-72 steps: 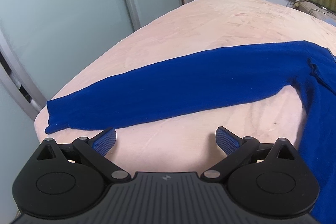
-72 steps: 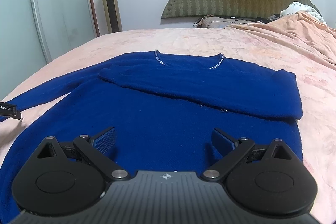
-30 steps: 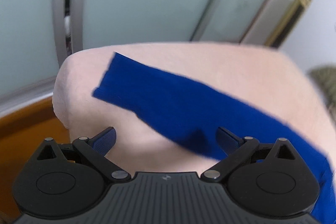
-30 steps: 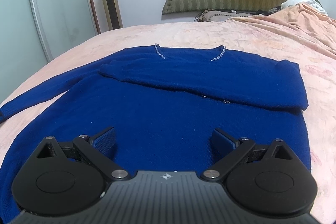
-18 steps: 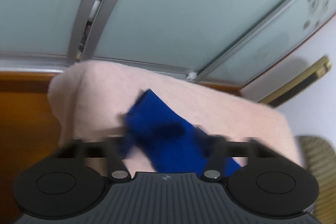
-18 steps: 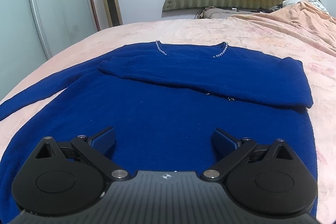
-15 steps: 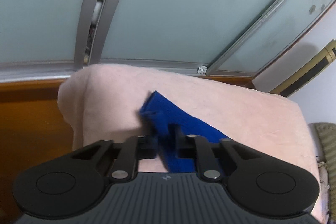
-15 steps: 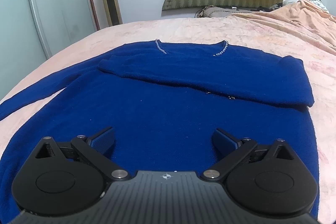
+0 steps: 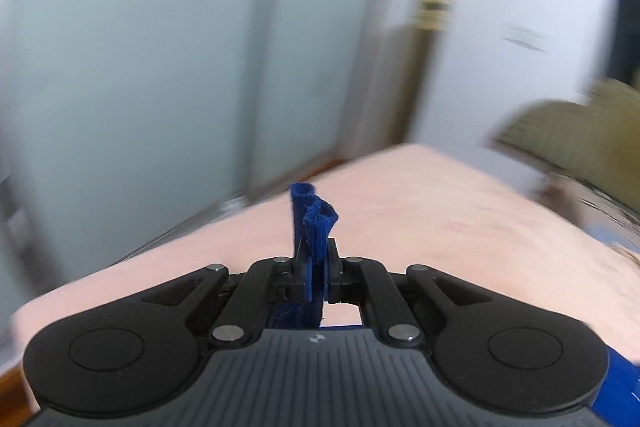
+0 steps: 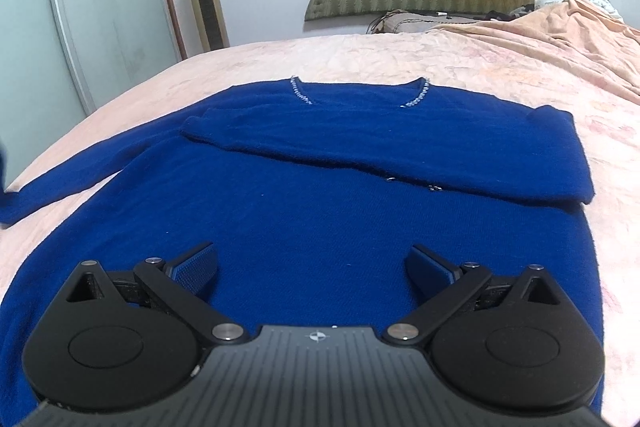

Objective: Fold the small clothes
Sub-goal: 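Grasp the other sleeve cuff with the left tool, then fold the held sleeve across the sweater body and open the left tool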

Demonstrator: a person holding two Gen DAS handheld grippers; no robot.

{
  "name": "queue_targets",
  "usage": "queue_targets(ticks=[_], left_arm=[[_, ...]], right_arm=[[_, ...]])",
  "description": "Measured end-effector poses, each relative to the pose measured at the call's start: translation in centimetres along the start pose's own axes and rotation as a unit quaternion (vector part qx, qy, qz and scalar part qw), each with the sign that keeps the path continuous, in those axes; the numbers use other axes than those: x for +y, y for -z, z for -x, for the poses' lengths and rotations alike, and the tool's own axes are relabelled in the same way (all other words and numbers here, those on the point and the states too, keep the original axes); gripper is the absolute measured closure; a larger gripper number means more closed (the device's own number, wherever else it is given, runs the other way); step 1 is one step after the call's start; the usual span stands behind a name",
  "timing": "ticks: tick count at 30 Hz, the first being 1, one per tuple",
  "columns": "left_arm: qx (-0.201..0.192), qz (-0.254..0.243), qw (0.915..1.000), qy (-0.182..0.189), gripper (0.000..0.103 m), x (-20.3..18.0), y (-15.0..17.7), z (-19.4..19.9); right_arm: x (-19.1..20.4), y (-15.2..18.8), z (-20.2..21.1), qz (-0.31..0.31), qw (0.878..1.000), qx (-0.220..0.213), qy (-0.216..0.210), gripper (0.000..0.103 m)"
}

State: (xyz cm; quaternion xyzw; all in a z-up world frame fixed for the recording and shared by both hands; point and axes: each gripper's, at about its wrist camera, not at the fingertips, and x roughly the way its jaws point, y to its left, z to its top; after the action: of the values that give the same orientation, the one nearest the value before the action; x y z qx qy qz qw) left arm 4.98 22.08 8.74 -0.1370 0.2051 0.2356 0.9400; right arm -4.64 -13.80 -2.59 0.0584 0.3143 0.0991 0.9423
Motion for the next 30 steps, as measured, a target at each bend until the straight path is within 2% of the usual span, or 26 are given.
queue_targets(ticks=[2,4,7,9,12,15,16,18,19,21,23,24,26,28,30], left_arm=[[-0.001,-0.036,0.9970,0.069,0.098,-4.4,-0.1,0.8],[0.001,-0.066,0.9881,0.139,0.098,-8.9,0.5,1.7],[0.008,-0.106,0.9694,0.221,0.098,-14.5,2.3,2.9],[0.037,-0.133,0.9528,0.270,0.098,-18.0,4.2,2.9],[0.104,-0.163,0.9292,0.315,0.098,-22.1,7.7,1.8],[0.193,-0.195,0.9038,0.329,0.098,-25.5,11.5,-0.6],[0.211,-0.201,0.8986,0.328,0.097,-26.0,12.5,-1.6],[0.254,-0.219,0.8785,0.341,0.092,-26.8,14.5,-2.6],[0.265,-0.217,0.8730,0.347,0.086,-25.9,15.1,-2.9],[0.269,-0.197,0.8626,0.380,0.067,-24.7,14.9,-2.4],[0.271,-0.171,0.8511,0.416,0.015,-23.1,13.5,-2.0],[0.259,-0.154,0.8522,0.428,0.010,-22.1,12.7,-1.8],[0.220,-0.133,0.8664,0.428,0.010,-20.2,10.7,-1.2],[0.178,-0.107,0.8925,0.400,0.010,-17.8,8.5,-0.8],[0.159,-0.082,0.9130,0.367,0.010,-15.4,6.9,-1.1]], right_arm=[[-0.4,0.0,0.3,-0.005,1.000,-0.003,0.006,0.001],[-0.9,0.0,0.7,-0.010,1.000,-0.007,0.014,0.001],[-1.8,0.0,1.3,-0.020,0.999,-0.015,0.028,0.001],[-2.4,0.0,1.7,-0.029,0.999,-0.019,0.038,0.001],[-3.3,0.2,2.2,-0.041,0.997,-0.025,0.052,0.001],[-4.4,0.4,2.6,-0.053,0.996,-0.028,0.065,0.001],[-4.7,0.5,2.7,-0.056,0.996,-0.028,0.069,0.001],[-5.1,0.7,2.8,-0.062,0.995,-0.026,0.075,0.001],[-5.4,0.7,2.8,-0.065,0.995,-0.025,0.076,0.001],[-5.7,0.7,2.7,-0.067,0.994,-0.024,0.078,0.001],[-5.9,0.5,2.7,-0.063,0.994,-0.024,0.083,0.001],[-5.9,0.2,2.6,-0.060,0.994,-0.026,0.085,0.001],[-5.9,-0.5,2.3,-0.057,0.994,-0.028,0.085,0.001],[-6.0,-1.7,2.0,-0.062,0.995,-0.036,0.068,0.000],[-6.0,-3.2,1.3,-0.071,0.996,-0.039,0.035,0.001]])
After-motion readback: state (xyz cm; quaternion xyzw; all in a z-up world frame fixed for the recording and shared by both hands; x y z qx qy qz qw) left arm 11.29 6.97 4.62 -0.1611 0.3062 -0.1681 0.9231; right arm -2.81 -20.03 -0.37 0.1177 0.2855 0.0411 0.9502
